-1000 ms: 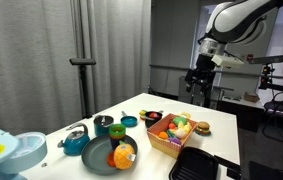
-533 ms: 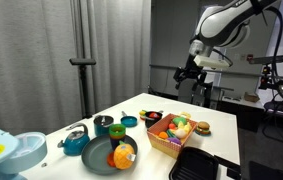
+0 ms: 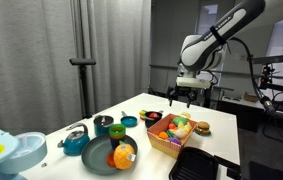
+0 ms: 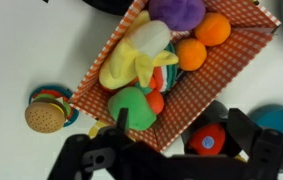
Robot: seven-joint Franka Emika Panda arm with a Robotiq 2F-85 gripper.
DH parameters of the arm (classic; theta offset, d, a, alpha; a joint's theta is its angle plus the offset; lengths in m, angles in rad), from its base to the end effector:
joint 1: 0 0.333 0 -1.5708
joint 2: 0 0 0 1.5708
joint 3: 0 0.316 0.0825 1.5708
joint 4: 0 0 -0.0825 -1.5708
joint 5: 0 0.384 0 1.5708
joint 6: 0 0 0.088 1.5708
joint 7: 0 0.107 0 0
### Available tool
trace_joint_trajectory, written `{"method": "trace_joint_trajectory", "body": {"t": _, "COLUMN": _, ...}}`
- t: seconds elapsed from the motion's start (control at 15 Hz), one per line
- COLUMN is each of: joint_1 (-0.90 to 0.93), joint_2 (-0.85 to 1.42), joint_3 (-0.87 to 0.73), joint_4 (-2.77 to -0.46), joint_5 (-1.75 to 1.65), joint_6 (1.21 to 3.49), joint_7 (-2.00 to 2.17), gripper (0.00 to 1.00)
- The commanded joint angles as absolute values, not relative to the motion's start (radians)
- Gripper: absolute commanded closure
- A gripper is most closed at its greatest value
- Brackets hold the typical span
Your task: Remove the banana toy from the basket and place it on the black tray
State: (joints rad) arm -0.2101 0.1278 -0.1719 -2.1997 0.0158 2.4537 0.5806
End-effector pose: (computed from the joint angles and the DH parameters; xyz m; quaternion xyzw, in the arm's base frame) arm 0.5188 -0.2075 0.3382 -0.8825 0.4659 -0.0643 0.0009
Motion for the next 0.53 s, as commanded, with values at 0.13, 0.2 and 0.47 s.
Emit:
{"method": "trace_joint_trajectory", "body": {"t": 0.13, "joint_1": -0.18, "joint_2": 0.264, "joint_3": -0.205, "joint_4": -2.152, "joint_5": 0.015, "joint_6": 2.445, "joint_7": 0.607, "gripper": 0.0}}
{"method": "trace_joint_trajectory", "body": {"t": 0.2, "joint_1": -0.175, "joint_2": 0.276, "joint_3": -0.21, "joint_4": -2.16, "joint_5": 0.01, "joint_6": 2.447, "joint_7": 0.609, "gripper": 0.0}}
{"method": "trace_joint_trajectory", "body": {"t": 0.47, "joint_1": -0.153, "joint_2": 0.323, "joint_3": -0.224, "joint_4": -2.179, "joint_5": 0.0, "joint_6": 2.471, "joint_7": 0.603, "gripper": 0.0}}
